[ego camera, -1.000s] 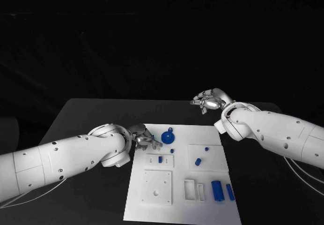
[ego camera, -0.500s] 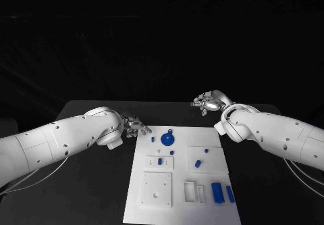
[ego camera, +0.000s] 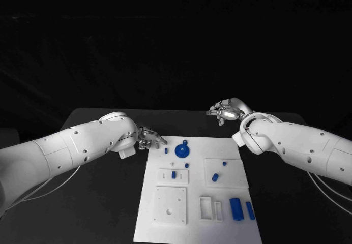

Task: Assemble the parts on the task board

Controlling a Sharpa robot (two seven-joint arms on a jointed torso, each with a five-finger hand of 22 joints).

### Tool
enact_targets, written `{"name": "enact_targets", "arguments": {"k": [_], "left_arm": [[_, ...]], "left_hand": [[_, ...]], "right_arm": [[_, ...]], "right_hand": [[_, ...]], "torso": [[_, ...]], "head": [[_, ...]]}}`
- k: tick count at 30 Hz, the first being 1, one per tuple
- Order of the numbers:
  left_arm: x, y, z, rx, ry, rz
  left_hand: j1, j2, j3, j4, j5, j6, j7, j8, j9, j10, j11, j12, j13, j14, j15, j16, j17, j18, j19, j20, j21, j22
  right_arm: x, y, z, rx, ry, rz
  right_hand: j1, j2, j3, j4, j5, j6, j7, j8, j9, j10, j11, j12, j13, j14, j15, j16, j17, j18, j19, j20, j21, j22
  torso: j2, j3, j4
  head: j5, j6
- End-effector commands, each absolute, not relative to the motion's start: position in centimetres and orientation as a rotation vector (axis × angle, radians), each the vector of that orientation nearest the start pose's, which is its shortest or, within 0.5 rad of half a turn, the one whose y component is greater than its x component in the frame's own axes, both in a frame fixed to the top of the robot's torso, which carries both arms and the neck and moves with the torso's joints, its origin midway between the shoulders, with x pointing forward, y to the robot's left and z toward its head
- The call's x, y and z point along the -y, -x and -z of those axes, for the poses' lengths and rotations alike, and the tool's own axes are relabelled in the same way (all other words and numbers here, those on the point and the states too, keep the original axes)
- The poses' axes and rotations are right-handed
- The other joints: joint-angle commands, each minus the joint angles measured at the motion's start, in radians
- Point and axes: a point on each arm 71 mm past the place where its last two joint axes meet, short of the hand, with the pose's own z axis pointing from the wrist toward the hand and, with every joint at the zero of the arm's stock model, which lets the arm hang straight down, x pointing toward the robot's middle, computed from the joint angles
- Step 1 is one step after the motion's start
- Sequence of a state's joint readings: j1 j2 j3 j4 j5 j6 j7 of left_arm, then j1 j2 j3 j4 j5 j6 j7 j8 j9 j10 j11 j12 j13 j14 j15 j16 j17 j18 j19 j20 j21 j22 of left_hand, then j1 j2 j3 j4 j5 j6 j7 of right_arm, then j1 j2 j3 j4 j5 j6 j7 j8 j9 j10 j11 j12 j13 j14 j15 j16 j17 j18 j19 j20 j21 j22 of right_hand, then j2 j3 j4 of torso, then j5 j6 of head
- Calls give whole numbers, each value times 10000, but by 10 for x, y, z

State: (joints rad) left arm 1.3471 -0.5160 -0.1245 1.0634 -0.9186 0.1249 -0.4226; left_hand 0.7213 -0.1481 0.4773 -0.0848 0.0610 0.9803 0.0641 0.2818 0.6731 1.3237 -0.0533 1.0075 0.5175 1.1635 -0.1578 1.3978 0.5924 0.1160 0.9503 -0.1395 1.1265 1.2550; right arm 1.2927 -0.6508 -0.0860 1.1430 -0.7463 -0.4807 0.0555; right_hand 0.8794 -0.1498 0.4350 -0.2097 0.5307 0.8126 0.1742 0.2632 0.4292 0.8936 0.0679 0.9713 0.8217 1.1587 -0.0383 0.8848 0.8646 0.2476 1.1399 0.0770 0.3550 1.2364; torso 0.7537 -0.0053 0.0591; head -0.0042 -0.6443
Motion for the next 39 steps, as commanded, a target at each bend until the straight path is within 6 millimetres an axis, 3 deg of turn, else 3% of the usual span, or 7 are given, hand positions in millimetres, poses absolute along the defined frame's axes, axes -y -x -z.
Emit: {"name": "enact_targets", "arguments": {"k": [1,7,15,39], "left_arm": [[-172,-568,198,-22740,2718,4417],[-166,-570,199,-22746,2663,4452],[-164,-571,201,-22855,2535,4355],[-159,-572,210,-23227,2328,4266]], "left_hand": [[-51,-41,0,73,-59,-60,-9,-27,-9,-29,21,42,13,-68,-1,65,14,-108,-75,-1068,-48,19],[-88,1,6,160,-70,-77,-6,-30,-8,-41,24,54,22,-82,1,78,24,-106,-85,-1072,-44,30],[-3,208,-14,135,-61,-82,-7,-21,3,-52,23,81,41,-94,0,108,43,-100,-100,-1078,-16,63],[430,877,-205,-442,58,-42,-8,12,10,-79,23,131,68,-128,3,154,65,-121,-145,-1066,26,137]], "right_arm": [[228,-566,167,-15172,-5289,-8268],[227,-566,166,-15179,-5274,-8299],[227,-565,166,-15178,-5273,-8307],[225,-565,166,-15194,-5252,-8354]], "right_hand": [[-53,-6,-40,5,69,11,66,46,-17,-49,14,46,-14,-70,0,-49,9,142,-16,9,-40,12],[-53,-7,-39,4,70,6,67,44,-19,-52,15,49,-20,-71,1,-50,10,142,-17,10,-43,14],[-53,-9,-40,2,71,3,68,43,-21,-55,17,52,-26,-71,2,-52,10,142,-16,10,-46,15],[-52,-7,-37,1,73,-1,70,44,-23,-60,18,65,-43,-71,4,-56,13,142,-13,10,-54,21]], "torso": [[18,6,1],[57,-4,-18],[54,15,-18],[43,-5,-3]], "head": [[-25,-19],[-32,-8],[-43,-18],[-71,-54]]}}
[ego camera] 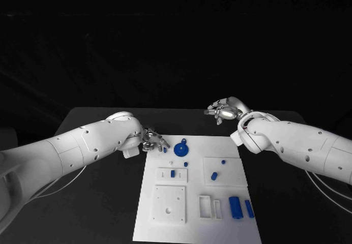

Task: Assemble the parts on the task board

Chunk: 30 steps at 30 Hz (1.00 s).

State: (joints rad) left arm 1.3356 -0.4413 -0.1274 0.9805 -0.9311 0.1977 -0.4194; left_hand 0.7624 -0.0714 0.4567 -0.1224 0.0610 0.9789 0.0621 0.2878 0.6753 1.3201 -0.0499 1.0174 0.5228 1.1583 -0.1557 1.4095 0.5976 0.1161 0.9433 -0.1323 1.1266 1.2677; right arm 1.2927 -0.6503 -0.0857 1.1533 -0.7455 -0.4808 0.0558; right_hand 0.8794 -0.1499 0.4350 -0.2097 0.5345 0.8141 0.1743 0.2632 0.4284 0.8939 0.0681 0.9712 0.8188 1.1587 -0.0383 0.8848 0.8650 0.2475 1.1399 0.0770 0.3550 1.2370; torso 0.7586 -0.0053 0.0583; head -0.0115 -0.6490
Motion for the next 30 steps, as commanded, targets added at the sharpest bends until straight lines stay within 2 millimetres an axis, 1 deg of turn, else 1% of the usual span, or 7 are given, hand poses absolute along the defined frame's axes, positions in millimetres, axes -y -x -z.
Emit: {"name": "enact_targets", "arguments": {"k": [1,4,8,9,13,21,30], "left_arm": [[-159,-572,210,-23244,2314,4269],[-159,-572,210,-23282,2282,4289],[-159,-572,210,-23330,2250,4325],[-159,-572,210,-23335,2248,4331],[-159,-572,211,-23346,2248,4340],[-160,-572,211,-23345,2250,4375],[-159,-572,210,-23316,2274,4439]], "left_hand": [[34,153,-2,-91,63,-22,10,-46,-13,-39,-11,35,16,-74,-20,41,13,-123,-74,-1137,26,12],[105,270,5,-177,66,-17,10,-44,-14,-35,-12,39,16,-70,-20,47,14,-123,-72,-1138,30,18],[434,498,75,-505,97,20,10,-25,-11,-18,-9,46,14,-68,-16,56,14,-128,-71,-1137,45,36],[560,590,87,-650,96,46,11,-13,-10,1,-7,49,12,-59,-10,65,16,-140,-68,-1130,52,43],[654,660,79,-788,97,70,11,-5,-13,17,-7,46,5,-51,-8,73,15,-154,-61,-1121,57,49],[746,790,78,-922,107,116,5,9,-19,65,-12,53,-1,-25,-9,94,17,-168,-42,-1116,66,55],[991,1103,157,-1179,209,164,-1,17,-33,125,-17,45,-16,11,-12,116,15,-175,-13,-1118,80,66]], "right_arm": [[225,-565,166,-15194,-5252,-8354],[224,-565,166,-15196,-5249,-8357],[224,-565,166,-15194,-5248,-8355],[224,-565,166,-15194,-5247,-8355],[224,-565,166,-15197,-5243,-8361],[224,-566,166,-15196,-5244,-8356],[223,-566,166,-15196,-5240,-8361]], "right_hand": [[-52,-6,-37,1,36,-15,68,44,-16,-63,16,66,-14,-71,4,-56,10,143,-13,10,-55,16],[-51,-6,-37,0,36,-16,68,44,-16,-63,16,67,-16,-71,4,-56,10,143,-12,10,-55,16],[-53,-5,-37,1,36,-17,69,44,-16,-64,16,70,-19,-71,4,-57,11,143,-12,11,-57,17],[-54,-6,-38,2,36,-17,69,44,-17,-64,17,70,-20,-71,4,-57,11,143,-12,11,-57,18],[-56,-6,-38,3,36,-18,69,44,-17,-65,17,73,-23,-70,5,-57,12,143,-11,11,-59,19],[-58,-5,-39,4,34,-19,70,44,-18,-66,17,78,-29,-70,5,-58,13,143,-10,12,-62,20],[-61,-6,-40,5,33,-20,70,44,-19,-68,18,82,-34,-69,6,-59,14,143,-9,12,-64,22]], "torso": [[-6,-6,6],[-4,-6,6],[-7,-7,6],[-7,-5,7],[-3,-2,13],[-3,-1,1],[-7,-3,6]], "head": [[4,-9],[6,-12],[12,-22],[16,-24],[19,-33],[33,-41],[43,-52]]}}
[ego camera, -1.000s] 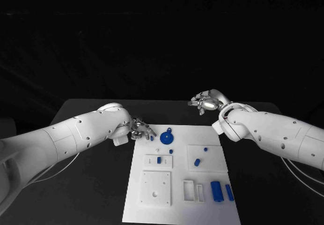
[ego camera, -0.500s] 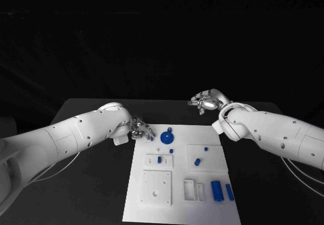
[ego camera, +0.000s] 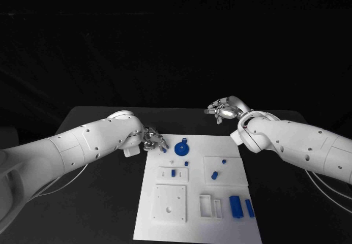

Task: Assemble the parts on the task board

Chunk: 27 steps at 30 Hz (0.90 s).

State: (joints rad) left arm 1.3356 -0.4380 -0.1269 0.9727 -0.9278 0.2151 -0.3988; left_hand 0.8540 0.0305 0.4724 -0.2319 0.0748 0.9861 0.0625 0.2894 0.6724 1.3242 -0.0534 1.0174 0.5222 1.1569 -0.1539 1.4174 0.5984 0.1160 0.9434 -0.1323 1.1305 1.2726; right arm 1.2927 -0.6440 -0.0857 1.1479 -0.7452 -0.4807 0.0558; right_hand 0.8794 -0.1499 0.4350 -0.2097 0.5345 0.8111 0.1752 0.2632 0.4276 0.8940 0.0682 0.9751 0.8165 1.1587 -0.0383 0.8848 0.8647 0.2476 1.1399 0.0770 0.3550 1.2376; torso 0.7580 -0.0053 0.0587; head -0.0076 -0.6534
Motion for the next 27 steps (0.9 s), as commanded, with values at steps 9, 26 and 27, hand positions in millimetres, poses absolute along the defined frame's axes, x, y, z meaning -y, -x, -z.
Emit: {"name": "enact_targets", "arguments": {"k": [9,26,27], "left_arm": [[-159,-572,210,-23284,2273,4482],[-163,-573,208,-22894,2562,4519],[-164,-573,208,-22846,2594,4520]], "left_hand": [[67,128,-53,-201,308,189,-18,33,-8,152,6,45,-22,73,-35,65,7,-210,27,-1101,63,29],[515,629,185,-560,1302,801,-201,353,143,425,-165,35,-55,294,-170,159,15,-193,205,-1154,154,61],[608,568,297,-518,1172,878,-239,404,185,458,-200,25,-63,326,-201,166,15,-185,236,-1166,158,57]], "right_arm": [[223,-566,166,-15197,-5238,-8366],[223,-566,167,-15197,-5255,-8389],[223,-566,167,-15199,-5254,-8394]], "right_hand": [[-65,-6,-41,6,30,8,62,44,-12,-71,17,48,-17,-69,6,-60,18,142,-8,13,-67,18],[-72,-9,-46,8,27,5,63,43,-14,-74,18,57,-27,-69,7,-62,20,142,-6,13,-73,22],[-72,-9,-46,8,26,5,63,43,-14,-74,18,57,-28,-69,7,-62,20,142,-6,14,-73,22]], "torso": [[2,0,-4],[2,-2,-3],[2,-2,-3]], "head": [[13,-8],[8,-30],[8,-30]]}}
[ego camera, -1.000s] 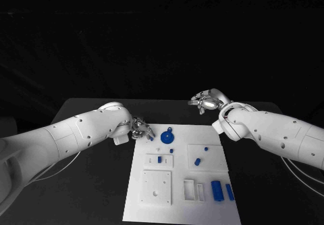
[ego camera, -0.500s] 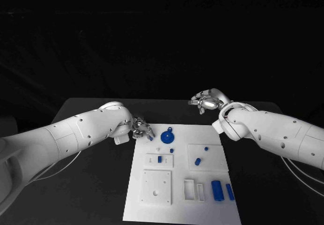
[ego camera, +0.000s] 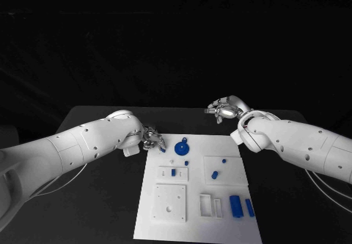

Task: Assemble the parts on the task board

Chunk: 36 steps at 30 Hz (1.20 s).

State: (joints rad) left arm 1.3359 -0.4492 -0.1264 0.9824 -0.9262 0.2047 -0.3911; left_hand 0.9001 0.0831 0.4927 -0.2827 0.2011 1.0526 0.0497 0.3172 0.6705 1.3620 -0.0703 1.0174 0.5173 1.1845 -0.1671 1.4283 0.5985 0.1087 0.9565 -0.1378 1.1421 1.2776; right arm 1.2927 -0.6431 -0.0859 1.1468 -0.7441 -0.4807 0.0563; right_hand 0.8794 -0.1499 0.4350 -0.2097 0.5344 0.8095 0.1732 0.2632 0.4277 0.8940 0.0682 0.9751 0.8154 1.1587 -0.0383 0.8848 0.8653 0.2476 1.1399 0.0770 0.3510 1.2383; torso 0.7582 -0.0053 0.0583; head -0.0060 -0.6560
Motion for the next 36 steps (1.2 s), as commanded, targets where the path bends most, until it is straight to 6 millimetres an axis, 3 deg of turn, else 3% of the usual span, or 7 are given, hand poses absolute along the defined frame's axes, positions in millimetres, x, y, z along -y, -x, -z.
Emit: {"name": "enact_targets", "arguments": {"k": [1,3,19,29,30,36], "left_arm": [[-164,-572,208,-22809,2597,4502],[-165,-572,207,-22752,2636,4502],[-169,-569,205,-22403,3186,4871],[-174,-553,201,-22147,3775,5489],[-175,-551,200,-22103,3791,5531],[-177,-539,197,-21872,3709,5671]], "left_hand": [[359,-251,685,311,-690,295,-158,195,291,137,-76,-9,-37,100,-121,51,3,-109,176,-1121,12,-35],[368,-403,1026,512,-554,364,-186,275,420,206,-109,-21,-44,165,-146,57,-2,-122,255,-1129,38,-33],[202,-420,1268,483,-60,480,-286,500,826,386,-205,17,-42,369,-236,144,31,-95,441,-1198,164,19],[86,-559,1359,348,884,610,-365,603,1079,425,-280,69,-83,501,-297,177,47,-75,570,-1240,244,39],[44,-618,1362,367,1175,736,-404,671,1142,412,-321,78,-78,510,-314,162,39,-79,584,-1238,246,35],[29,-669,1377,332,1379,802,-437,686,1216,400,-353,95,-71,538,-349,146,29,-68,613,-1251,251,28]], "right_arm": [[223,-566,167,-15198,-5256,-8395],[223,-566,167,-15197,-5257,-8400],[222,-566,167,-15190,-5262,-8440],[224,-566,167,-15180,-5290,-8412],[225,-566,166,-15178,-5294,-8410],[225,-565,167,-15178,-5304,-8400]], "right_hand": [[-73,-10,-47,8,26,20,83,43,-15,-75,18,58,-18,-69,7,-62,14,142,-6,13,-33,15],[-74,-10,-47,8,26,20,83,43,-15,-75,18,59,-20,-69,7,-62,15,142,-6,14,-34,15],[-77,-8,-50,7,26,17,84,43,-17,-78,19,68,-31,-69,8,-64,17,142,-4,13,-39,20],[-79,-8,-51,7,27,15,84,43,-18,-81,19,74,-37,-68,8,-65,19,142,-3,13,-43,22],[-79,-8,-52,7,27,15,84,43,-19,-81,19,75,-38,-68,8,-65,19,142,-3,13,-43,22],[-81,-8,-53,7,29,15,84,44,-19,-82,20,79,-43,-68,8,-66,20,142,-2,13,-45,24]], "torso": [[-1,-3,3],[-1,-3,3],[-4,-2,8],[-10,2,12],[-14,4,14],[-17,5,19]], "head": [[-9,-2],[-9,-2],[6,-7],[7,-1],[8,-10],[24,-4]]}}
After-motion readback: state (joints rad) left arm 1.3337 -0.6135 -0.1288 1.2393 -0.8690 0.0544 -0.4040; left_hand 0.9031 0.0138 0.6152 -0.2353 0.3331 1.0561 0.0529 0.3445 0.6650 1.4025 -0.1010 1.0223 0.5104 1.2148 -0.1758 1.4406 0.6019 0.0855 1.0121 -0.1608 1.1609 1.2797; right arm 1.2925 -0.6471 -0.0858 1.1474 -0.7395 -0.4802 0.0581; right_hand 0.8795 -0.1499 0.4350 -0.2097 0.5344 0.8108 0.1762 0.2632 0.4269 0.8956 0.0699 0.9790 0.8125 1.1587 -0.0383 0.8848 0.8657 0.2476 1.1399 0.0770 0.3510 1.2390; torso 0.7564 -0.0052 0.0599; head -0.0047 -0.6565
